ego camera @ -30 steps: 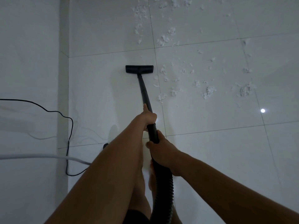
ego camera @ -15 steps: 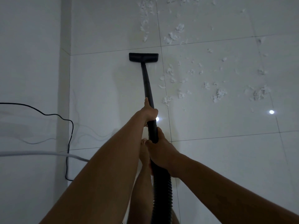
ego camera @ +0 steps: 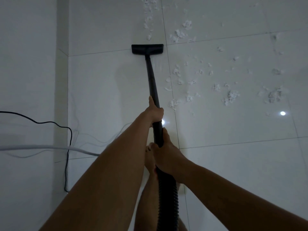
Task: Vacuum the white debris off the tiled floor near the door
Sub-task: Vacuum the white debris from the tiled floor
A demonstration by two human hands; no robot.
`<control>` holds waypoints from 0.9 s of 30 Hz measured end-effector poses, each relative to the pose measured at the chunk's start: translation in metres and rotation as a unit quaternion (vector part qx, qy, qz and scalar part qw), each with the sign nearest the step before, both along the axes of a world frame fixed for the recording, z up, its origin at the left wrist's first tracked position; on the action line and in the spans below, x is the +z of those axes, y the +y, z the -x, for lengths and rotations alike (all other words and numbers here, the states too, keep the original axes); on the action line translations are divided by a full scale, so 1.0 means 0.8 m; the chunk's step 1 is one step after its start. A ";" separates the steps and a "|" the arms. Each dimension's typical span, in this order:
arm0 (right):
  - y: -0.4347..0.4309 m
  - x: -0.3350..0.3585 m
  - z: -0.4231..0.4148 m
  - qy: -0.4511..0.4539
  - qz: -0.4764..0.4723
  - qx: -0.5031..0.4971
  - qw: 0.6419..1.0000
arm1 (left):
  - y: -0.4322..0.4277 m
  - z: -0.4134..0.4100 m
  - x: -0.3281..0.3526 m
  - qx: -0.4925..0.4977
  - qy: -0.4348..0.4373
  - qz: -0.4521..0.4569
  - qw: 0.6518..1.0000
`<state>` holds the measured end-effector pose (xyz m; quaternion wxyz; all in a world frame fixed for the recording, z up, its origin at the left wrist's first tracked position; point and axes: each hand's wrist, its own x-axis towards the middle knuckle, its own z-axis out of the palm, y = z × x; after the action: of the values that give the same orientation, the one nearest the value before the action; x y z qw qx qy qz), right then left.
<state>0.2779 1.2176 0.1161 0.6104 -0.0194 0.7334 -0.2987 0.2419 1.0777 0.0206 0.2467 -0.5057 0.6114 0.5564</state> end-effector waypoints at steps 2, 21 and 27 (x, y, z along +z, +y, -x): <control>0.004 0.002 -0.004 0.001 0.000 -0.006 1.000 | 0.006 -0.003 0.002 0.001 0.003 0.012 1.000; 0.019 0.027 -0.004 0.030 0.018 -0.010 0.999 | 0.022 -0.003 0.040 0.016 -0.014 -0.008 1.000; 0.024 0.036 0.008 -0.062 0.084 -0.122 0.987 | 0.015 0.007 0.042 0.023 -0.004 -0.020 1.000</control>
<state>0.2713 1.2367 0.1452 0.6102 0.0375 0.6631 -0.4319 0.2360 1.0898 0.0538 0.2463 -0.5167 0.5877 0.5718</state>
